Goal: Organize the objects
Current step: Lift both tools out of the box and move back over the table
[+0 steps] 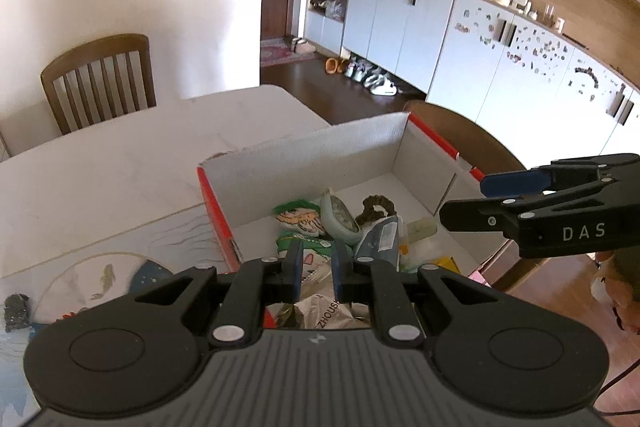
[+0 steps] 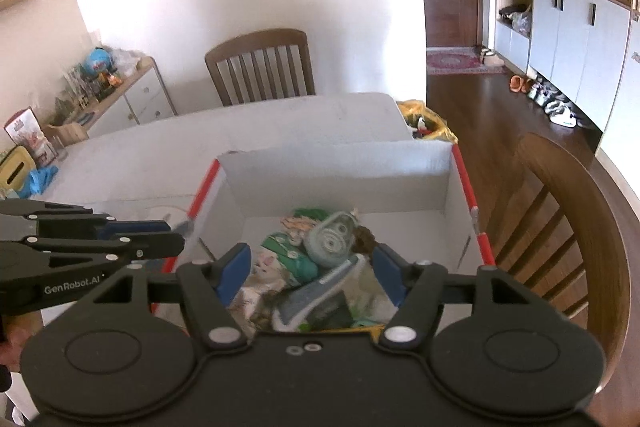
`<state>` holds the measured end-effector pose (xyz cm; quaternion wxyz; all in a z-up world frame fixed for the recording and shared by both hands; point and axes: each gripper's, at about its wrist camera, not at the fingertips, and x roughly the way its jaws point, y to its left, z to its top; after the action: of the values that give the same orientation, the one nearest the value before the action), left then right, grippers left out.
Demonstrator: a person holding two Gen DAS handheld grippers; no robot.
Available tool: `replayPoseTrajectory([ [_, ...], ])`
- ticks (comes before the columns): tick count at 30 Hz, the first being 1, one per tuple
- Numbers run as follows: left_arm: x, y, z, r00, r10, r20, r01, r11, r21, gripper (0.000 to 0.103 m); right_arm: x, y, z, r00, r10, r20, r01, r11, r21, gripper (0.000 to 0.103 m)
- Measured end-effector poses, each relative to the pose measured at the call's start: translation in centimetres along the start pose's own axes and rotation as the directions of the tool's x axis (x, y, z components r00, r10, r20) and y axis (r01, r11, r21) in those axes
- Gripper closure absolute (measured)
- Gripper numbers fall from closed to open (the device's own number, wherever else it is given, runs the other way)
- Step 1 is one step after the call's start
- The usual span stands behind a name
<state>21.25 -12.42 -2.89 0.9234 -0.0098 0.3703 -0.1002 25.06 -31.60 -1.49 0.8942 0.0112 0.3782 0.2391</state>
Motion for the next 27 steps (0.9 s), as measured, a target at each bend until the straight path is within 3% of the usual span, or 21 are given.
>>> replayPoseTrajectory([
  [3, -1.2, 0.6, 0.0, 1.000, 0.004, 0.016, -0.004, 1.000, 0.005, 0.089, -0.7, 0.9, 0.0, 1.000, 0.013, 0.019, -0.013, 1.000, 0.017, 0.032],
  [5, -1.9, 1.2, -0.1, 1.000, 0.007, 0.026, -0.007, 1.000, 0.003, 0.081, -1.0, 1.6, 0.0, 0.999, 0.022, 0.030, -0.023, 1.000, 0.021, 0.031],
  [9, -3.6, 2.7, -0.4, 0.998, 0.011, 0.059, -0.010, 1.000, -0.013, 0.047, -1.4, 3.4, -0.1, 0.999, 0.030, 0.041, -0.030, 0.999, 0.015, 0.028],
  [10, -4.0, 3.2, -0.4, 0.998, 0.013, 0.067, -0.012, 1.000, -0.018, 0.044, -1.3, 3.8, -0.1, 0.999, 0.031, 0.043, -0.031, 0.999, 0.015, 0.027],
  [14, -5.4, 5.2, -0.8, 0.997, 0.019, 0.080, -0.016, 0.999, -0.037, 0.043, -1.1, 6.0, -0.1, 0.998, 0.042, 0.053, -0.043, 0.999, 0.012, 0.023],
  [16, -6.0, 6.2, -1.0, 0.996, 0.029, 0.086, -0.025, 0.999, -0.047, 0.035, -0.9, 7.1, -0.1, 0.997, 0.048, 0.058, -0.048, 0.999, 0.010, 0.019],
  [27, -8.9, 12.2, -2.8, 0.994, 0.066, 0.093, -0.056, 0.993, -0.100, 0.021, 0.7, 13.4, 0.0, 0.995, 0.082, 0.063, -0.081, 0.997, -0.016, 0.012],
])
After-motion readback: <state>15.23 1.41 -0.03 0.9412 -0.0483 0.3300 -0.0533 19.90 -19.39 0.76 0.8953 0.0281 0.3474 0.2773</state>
